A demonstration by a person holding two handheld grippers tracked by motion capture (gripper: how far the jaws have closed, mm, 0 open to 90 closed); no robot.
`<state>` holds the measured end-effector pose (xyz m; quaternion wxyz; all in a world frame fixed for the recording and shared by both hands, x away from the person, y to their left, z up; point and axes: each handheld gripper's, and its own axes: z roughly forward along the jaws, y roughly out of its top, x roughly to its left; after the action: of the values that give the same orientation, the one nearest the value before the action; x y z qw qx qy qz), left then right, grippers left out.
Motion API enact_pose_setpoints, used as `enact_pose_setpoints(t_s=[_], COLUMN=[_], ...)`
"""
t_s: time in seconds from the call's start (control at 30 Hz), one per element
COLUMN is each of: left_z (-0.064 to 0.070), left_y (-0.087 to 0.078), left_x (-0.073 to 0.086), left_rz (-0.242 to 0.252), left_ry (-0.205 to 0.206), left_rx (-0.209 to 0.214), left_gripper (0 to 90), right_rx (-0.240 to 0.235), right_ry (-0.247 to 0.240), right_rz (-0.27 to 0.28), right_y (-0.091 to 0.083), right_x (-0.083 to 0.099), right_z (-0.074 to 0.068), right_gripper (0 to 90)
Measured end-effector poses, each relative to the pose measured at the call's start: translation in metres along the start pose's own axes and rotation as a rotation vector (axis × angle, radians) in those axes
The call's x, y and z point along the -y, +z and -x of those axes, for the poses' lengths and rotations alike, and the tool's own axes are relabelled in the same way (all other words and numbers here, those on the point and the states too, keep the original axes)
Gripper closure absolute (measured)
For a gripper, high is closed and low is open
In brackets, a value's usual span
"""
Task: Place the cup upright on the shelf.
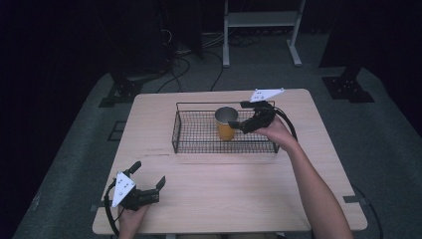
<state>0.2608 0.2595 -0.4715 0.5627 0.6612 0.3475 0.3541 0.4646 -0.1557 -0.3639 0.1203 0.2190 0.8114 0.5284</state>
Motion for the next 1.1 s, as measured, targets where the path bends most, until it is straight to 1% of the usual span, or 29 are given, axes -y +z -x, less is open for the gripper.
enact_pose_setpoints(t_s=[0.23, 0.3, 0.47, 0.53, 0.67, 0.8, 0.87, 1.0, 1.03, 1.1], left_z=[0.0, 0.0, 0.0, 0.0, 0.0, 0.0, 0.0, 0.001, 0.001, 0.001], left_y=[0.0, 0.0, 0.0, 0.0, 0.0, 0.0, 0.0, 0.0, 0.0, 0.0], left_x=[0.0, 0.0, 0.0, 0.0, 0.0, 0.0, 0.0, 0.0, 0.0, 0.0], left_rz=[0.0, 0.0, -0.001, -0.001, -0.001, -0.002, -0.002, -0.004, -0.004, -0.005], left_ry=[0.001, 0.001, 0.002, 0.002, 0.002, 0.004, 0.004, 0.006, 0.006, 0.006], left_rx=[0.001, 0.0, -0.001, -0.001, -0.001, 0.0, 0.0, -0.001, -0.001, -0.001], left_gripper=[0.0, 0.0, 0.0, 0.0, 0.0, 0.0, 0.0, 0.0, 0.0, 0.0], right_rx=[-0.01, -0.014, -0.016, -0.018, -0.011, -0.014, -0.012, -0.015, -0.021, -0.019], right_ry=[0.0, 0.002, 0.006, 0.008, 0.01, 0.013, 0.009, 0.008, 0.007, 0.003], right_rz=[0.016, 0.007, 0.017, 0.003, 0.017, 0.008, 0.014, 0.011, 0.003, 0.01], right_y=[-0.008, -0.01, -0.018, -0.02, -0.027, -0.032, -0.036, -0.041, -0.043, -0.045], right_x=[0.007, 0.01, 0.017, 0.018, 0.023, 0.028, 0.031, 0.036, 0.038, 0.04], right_z=[-0.006, -0.008, -0.011, -0.011, -0.012, -0.015, -0.017, -0.02, -0.021, -0.023], right_gripper=[0.0, 0.0, 0.0, 0.0, 0.0, 0.0, 0.0, 0.0, 0.0, 0.0])
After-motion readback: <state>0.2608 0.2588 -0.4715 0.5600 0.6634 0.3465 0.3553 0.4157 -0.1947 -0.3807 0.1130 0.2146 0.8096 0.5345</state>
